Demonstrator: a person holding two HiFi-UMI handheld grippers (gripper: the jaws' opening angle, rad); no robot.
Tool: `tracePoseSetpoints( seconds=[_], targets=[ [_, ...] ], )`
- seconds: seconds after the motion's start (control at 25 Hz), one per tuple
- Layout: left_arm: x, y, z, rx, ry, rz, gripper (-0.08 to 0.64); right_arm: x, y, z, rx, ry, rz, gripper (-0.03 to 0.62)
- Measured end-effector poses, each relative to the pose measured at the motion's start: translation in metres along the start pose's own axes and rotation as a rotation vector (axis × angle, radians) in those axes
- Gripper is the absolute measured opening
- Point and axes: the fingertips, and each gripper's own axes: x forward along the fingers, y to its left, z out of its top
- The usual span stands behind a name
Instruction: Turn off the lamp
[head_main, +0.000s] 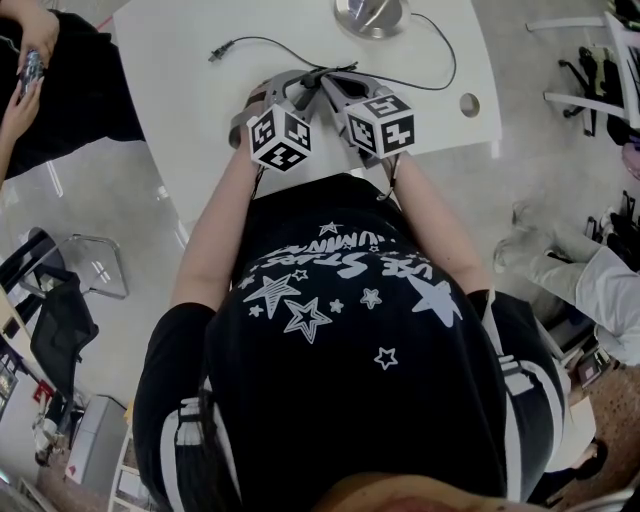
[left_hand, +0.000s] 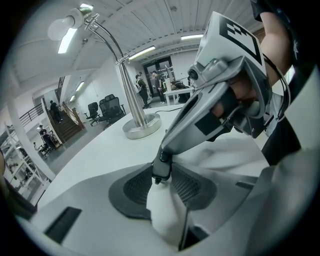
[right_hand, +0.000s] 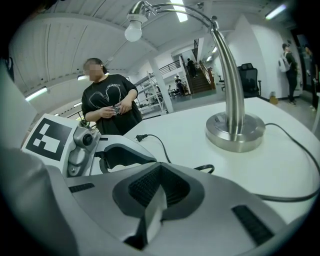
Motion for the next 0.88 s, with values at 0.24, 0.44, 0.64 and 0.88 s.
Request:
tracePoseSetpoints(
  seconds=[0.24, 0.44, 0.64, 0.88],
  targets=[
    [0.001, -0.002, -0.001, 0.007, 0.003, -0.006, 0.137, 0.001, -0.005, -0.003, 0.068, 0.004, -0.030, 0.006],
    [0.002, 0.000, 0.001, -0.010, 0.002, -0.003, 0.138, -0.001, -0.006, -0.002, 0.081, -0.006, -0.026, 0.006],
    [-0.002, 0.001, 0.001, -0.037, 0.004, -0.021, 0.138, -0.006, 0.000, -0.003, 0.102, -0.013, -0.028, 0.005],
    [-0.013, 0.001, 0.001, -0.062, -0.022, -0.071, 0.140, -0.020, 0.003, -0.002, 0.145, -0.050, -0.062, 0.006]
  ],
)
